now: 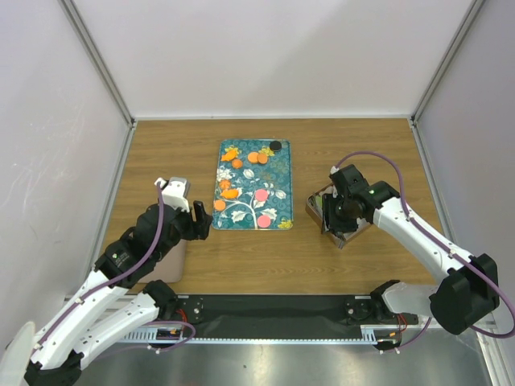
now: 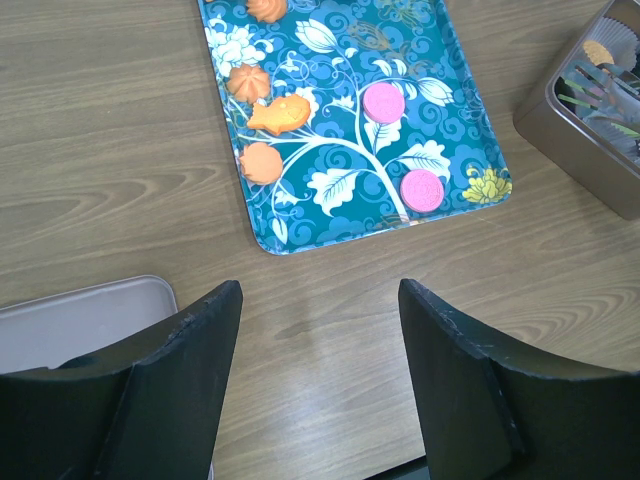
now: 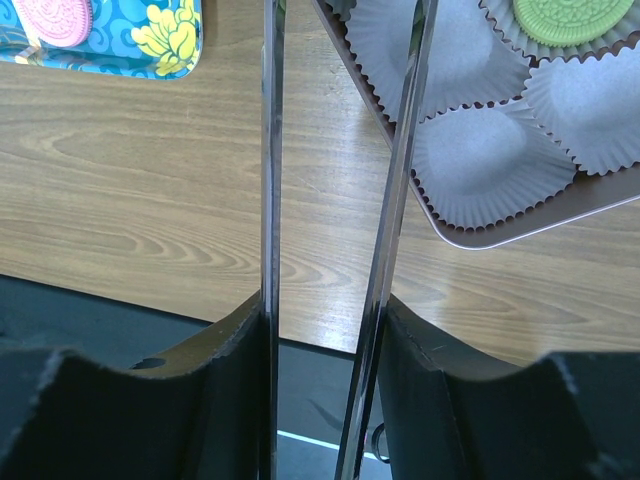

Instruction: Pack the cookies

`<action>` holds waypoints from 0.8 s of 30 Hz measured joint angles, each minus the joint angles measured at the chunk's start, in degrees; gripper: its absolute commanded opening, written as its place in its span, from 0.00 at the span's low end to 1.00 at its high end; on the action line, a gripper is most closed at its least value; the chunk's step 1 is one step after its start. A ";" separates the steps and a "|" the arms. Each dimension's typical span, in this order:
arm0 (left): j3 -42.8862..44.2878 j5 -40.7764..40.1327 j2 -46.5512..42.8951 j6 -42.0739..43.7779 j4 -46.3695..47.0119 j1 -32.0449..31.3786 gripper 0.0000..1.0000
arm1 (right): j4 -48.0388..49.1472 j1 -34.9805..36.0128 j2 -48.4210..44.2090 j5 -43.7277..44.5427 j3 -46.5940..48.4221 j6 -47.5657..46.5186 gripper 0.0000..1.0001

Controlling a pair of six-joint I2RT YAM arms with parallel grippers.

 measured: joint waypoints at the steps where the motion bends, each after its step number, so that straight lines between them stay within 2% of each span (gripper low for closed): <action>1: 0.00 0.00 0.00 0.00 0.02 0.00 0.70 | 0.00 0.00 0.00 0.00 0.00 0.00 0.48; 18: -0.02 0.00 -0.26 0.00 0.07 0.00 0.70 | -0.20 -0.61 -0.07 0.04 0.13 0.00 0.48; 24: -0.02 0.00 -0.39 0.00 0.11 0.00 0.70 | -1.70 -2.89 -1.29 0.63 3.54 -0.04 0.47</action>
